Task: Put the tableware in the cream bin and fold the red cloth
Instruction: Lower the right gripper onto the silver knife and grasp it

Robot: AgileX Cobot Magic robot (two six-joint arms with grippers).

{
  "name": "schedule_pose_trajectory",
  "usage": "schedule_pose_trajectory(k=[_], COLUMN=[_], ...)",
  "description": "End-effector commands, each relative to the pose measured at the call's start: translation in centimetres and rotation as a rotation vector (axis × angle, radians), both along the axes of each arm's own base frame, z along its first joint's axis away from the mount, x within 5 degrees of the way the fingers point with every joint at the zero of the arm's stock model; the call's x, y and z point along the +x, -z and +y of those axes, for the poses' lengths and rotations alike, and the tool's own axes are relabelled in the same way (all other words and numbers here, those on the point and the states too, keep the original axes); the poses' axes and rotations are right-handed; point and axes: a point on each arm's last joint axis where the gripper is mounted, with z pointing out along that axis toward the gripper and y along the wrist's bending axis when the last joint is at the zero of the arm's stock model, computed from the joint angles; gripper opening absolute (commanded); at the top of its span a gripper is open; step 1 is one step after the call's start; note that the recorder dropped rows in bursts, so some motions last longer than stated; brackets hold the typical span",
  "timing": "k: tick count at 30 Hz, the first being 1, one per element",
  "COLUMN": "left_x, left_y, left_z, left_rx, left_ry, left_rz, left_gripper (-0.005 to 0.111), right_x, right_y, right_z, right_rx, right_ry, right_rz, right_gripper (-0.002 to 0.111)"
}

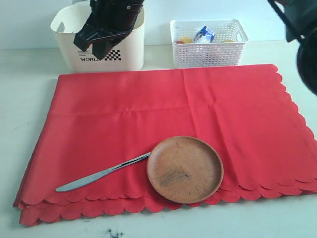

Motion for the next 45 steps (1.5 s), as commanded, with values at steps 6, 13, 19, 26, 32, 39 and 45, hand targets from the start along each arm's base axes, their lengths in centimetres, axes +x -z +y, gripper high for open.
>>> schedule_pose_trajectory(k=[6,13,19,26,32,39,45], left_x=[-0.1,-0.1,-0.1,-0.1,-0.1,-0.1,-0.1], left_y=[0.0,0.0,0.0,0.0,0.0,0.0,0.0], left_z=[0.0,0.0,0.0,0.0,0.0,0.0,0.0], left_rx=[-0.008,-0.008,-0.008,-0.008,-0.008,-0.008,-0.008], left_ry=[0.005,0.005,0.005,0.005,0.005,0.005,0.005], left_rz=[-0.006,-0.006,-0.006,-0.006,-0.006,-0.006,-0.006], left_gripper=[0.005,0.005,0.005,0.005,0.005,0.005,0.005], right_x=[-4.5,-8.5,-9.4,-10.1,-10.0,-10.3,-10.4], right_y=[0.4,2.4,6.2,12.0,14.4,15.4,15.7], right_z=[-3.2,-5.2,-3.8,-1.4,-0.3,-0.4,-0.5], right_rx=[0.049,0.09,0.108,-0.061,-0.15,-0.193,-0.202], right_ry=[-0.047,-0.255,-0.37,-0.477,-0.457,-0.493,-0.499], right_rz=[-0.015,-0.058,0.015,-0.021,-0.096,-0.072,-0.053], right_gripper=[0.0,0.0,0.0,0.0,0.021,0.035,0.035])
